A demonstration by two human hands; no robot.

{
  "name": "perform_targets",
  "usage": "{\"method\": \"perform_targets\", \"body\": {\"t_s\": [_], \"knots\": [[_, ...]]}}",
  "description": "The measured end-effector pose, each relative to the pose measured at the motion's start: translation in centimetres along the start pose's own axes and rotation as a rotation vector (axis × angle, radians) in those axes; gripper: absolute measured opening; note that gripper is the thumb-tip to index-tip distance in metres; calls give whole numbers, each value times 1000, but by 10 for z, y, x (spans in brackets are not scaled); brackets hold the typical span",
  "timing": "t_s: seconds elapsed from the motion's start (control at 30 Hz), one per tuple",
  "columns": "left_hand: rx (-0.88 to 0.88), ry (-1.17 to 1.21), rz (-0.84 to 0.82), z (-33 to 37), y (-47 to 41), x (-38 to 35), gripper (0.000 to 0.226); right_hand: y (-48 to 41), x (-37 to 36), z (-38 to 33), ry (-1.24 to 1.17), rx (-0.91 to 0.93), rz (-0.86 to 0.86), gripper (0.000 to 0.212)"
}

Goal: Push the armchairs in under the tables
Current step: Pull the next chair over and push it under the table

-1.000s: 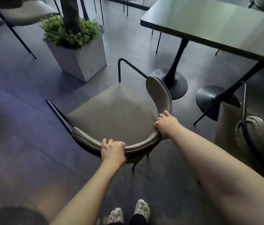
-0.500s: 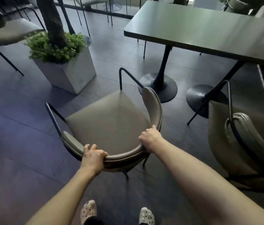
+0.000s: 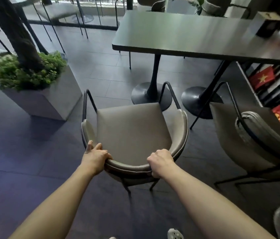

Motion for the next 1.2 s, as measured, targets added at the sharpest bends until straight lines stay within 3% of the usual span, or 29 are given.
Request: {"method": "perform_targets", "body": {"t_s": [0.33,0.53,0.8,1.2], "knots": [[-25,-168,91,-36,-57,40,39,-29,26,-20,-212,-140,-1,32],[-235,-102,52,-15,-52,36,38,-43,30,-21,-399,-176,-26,44],[-277,-89,34,-23,-61,43,34,-39,24,-5,-416,-234,35,61],[-244,-108,23,-28,-68,54,30,-48,32,-8,-446,-243,80,56]]}}
Point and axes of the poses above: each hand's wrist, its own y-axis away from the middle knuckle, its own x-axis out of the back of the hand, z = x × y, the point moved 3 cm from there along -y, towards the middle knuckle, and after that the axes turned 15 degrees about -z, right-handed, at the moved point
